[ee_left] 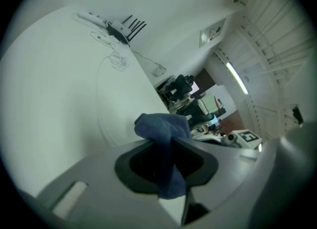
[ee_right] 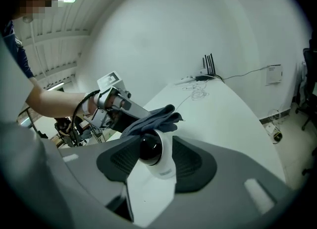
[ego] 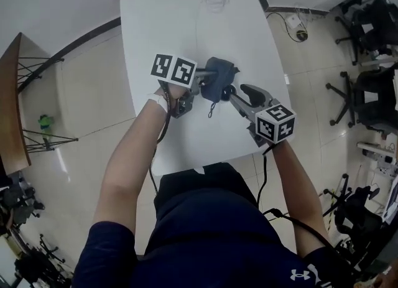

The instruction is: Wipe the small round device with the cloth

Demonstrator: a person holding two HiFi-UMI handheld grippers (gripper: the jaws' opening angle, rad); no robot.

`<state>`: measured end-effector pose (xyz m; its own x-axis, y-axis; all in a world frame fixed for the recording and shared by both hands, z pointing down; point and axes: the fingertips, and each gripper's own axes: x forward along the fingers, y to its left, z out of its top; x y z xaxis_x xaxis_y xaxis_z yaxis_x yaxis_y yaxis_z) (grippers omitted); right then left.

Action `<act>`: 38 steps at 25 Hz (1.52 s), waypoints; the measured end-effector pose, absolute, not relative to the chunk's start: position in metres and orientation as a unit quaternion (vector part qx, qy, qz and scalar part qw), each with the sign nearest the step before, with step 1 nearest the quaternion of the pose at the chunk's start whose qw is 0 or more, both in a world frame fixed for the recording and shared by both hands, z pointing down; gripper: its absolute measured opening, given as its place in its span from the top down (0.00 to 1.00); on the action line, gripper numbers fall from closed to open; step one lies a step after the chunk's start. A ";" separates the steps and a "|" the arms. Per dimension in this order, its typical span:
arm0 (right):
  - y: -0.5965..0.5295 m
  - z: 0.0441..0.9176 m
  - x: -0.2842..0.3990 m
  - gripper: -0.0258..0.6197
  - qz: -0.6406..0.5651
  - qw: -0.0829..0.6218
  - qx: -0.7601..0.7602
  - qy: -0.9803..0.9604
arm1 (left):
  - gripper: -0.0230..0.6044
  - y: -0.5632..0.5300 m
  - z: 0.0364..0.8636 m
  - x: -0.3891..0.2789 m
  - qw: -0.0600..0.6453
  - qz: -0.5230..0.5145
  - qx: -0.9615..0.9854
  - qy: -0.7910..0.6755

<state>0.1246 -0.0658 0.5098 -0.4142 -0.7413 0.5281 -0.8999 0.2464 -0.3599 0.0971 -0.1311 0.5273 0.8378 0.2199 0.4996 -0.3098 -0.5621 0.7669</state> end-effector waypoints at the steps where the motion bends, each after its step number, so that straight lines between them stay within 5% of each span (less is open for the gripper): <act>1: -0.064 0.509 0.126 0.64 0.316 0.126 0.532 -0.775 | 0.83 -0.134 0.535 0.097 0.461 0.300 0.834 -0.027; 8: -0.066 0.496 0.126 0.64 0.310 0.103 0.567 -0.756 | 0.83 -0.140 0.578 0.089 0.340 0.416 0.843 -0.025; 16: -0.069 0.486 0.124 0.64 0.301 0.082 0.592 -0.743 | 0.83 -0.141 0.585 0.093 0.030 0.489 0.870 -0.062; 23: -0.059 0.477 0.130 0.66 0.299 0.071 0.606 -0.734 | 0.83 -0.142 0.473 0.106 0.206 0.313 0.927 -0.016; 27: -0.054 0.487 0.122 0.66 0.306 0.076 0.610 -0.727 | 0.83 -0.101 0.418 0.123 0.129 0.320 0.929 0.133; 32: -0.059 0.505 0.114 0.58 0.309 0.104 0.621 -0.713 | 0.83 -0.067 0.459 0.123 0.051 0.432 0.870 0.231; 38: -0.057 0.516 0.113 0.60 0.320 0.110 0.628 -0.701 | 0.83 -0.097 0.507 0.130 0.070 0.485 0.845 0.216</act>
